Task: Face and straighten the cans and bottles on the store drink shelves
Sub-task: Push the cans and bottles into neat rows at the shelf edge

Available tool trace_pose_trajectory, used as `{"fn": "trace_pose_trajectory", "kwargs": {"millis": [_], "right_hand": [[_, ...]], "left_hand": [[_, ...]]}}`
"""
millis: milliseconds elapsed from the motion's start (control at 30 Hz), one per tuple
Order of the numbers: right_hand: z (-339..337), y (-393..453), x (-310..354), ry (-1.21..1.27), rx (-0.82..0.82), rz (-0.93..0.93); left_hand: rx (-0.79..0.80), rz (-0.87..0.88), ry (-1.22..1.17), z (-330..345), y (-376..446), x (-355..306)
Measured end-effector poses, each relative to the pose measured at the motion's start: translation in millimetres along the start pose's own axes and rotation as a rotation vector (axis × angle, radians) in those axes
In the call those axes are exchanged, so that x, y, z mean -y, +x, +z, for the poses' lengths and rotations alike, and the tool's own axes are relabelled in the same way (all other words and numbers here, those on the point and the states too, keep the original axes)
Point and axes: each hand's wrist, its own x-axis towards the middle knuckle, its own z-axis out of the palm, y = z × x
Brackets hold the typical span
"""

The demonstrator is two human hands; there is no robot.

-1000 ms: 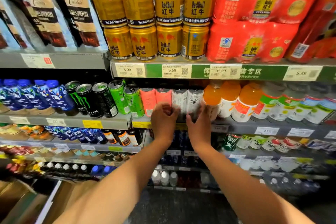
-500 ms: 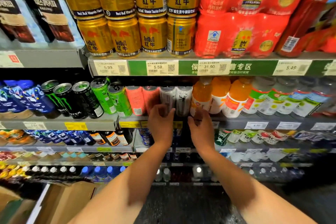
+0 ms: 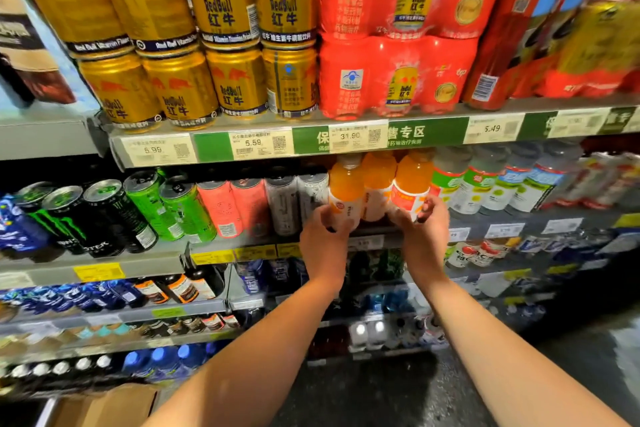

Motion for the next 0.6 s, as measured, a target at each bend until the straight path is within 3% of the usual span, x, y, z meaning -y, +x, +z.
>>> {"fn": "trace_pose_trajectory", "kwargs": {"millis": [200,300,400,600], "right_hand": [[-11,19,-15,-0.111,0.025,-0.137],[-18,24,-20,-0.139,0.066,-0.197],[-21,29,-21,-0.148,0.076,-0.187],[-24,35,-31,-0.153,0.104,-0.171]], "left_hand": [[-0.196,0.015,0.042,24,4,3],[-0.253,0.017,-0.148,39,1,4],[-0.334,-0.045,-0.189,50,4,7],[-0.431,-0.064,-0.050,56,-5,3]]}}
